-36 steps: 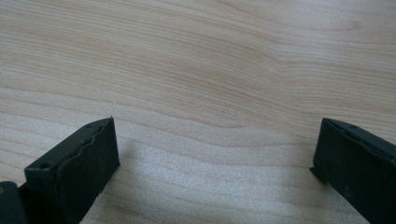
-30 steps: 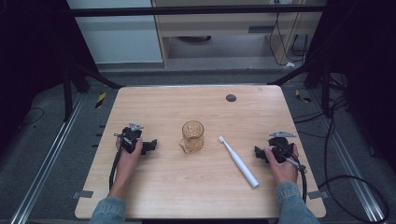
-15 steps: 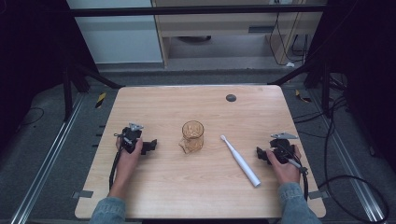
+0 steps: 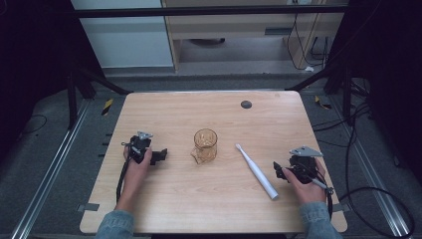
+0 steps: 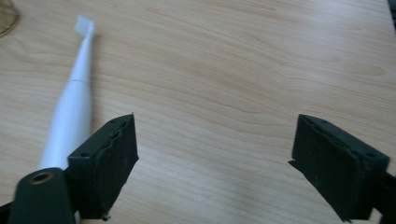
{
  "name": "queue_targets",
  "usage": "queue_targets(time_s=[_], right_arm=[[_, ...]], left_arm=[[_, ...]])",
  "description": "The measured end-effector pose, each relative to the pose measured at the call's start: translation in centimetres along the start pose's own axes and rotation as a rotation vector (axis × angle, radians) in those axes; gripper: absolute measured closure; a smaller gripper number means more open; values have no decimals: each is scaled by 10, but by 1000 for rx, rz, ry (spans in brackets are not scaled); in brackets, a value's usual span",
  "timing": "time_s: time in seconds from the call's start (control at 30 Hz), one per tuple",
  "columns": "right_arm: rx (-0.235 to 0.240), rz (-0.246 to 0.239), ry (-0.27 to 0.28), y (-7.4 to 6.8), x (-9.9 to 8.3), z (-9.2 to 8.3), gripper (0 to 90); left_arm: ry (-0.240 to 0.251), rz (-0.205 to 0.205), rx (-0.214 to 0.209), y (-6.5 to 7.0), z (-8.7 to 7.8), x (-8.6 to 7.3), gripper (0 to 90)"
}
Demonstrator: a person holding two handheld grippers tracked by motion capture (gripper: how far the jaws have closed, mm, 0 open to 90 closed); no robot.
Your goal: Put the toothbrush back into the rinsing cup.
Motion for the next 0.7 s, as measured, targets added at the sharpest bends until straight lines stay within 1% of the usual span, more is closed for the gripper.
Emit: queue_targets(time_s=[0.03,0.07,0.13,0.17,0.27,0.33,0.4,0.43,0.6,0.7], right_arm=[[0,0,0,0,0,0,175],[10,-6,-5,-3,1,1,183],[40,-31,-14,-13,3,2,218],[40,-31,-14,-13,3,2,218],[53,-62,-22,-21,4,5,227],[57,-72,-29,-25,5,6,227],[64,-80,-32,-29,5,7,227],[77,-80,-37,-32,6,9,230],[87,-92,-45,-37,7,11,225],[95,-90,-49,-41,9,11,223]], left_arm=[[0,0,0,0,0,0,0],[0,0,0,0,0,0,0],[0,-1,-1,0,0,0,0],[-1,0,-1,0,0,0,0],[-3,4,0,0,0,0,0],[-2,3,-1,0,0,0,0],[-2,3,-1,0,0,0,0],[-2,5,-2,0,0,0,0],[-2,6,-2,-1,0,1,0],[-1,3,-2,0,0,1,0]])
Point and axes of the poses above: each handheld gripper's, and its own axes: z roughly forward along the jaws, x roughly out of its top, y roughly to its right, the point moved 1 cm from there along z, roughly forward along the jaws, and after that the axes turned 13 degrees about x, right-handed, at the moved point
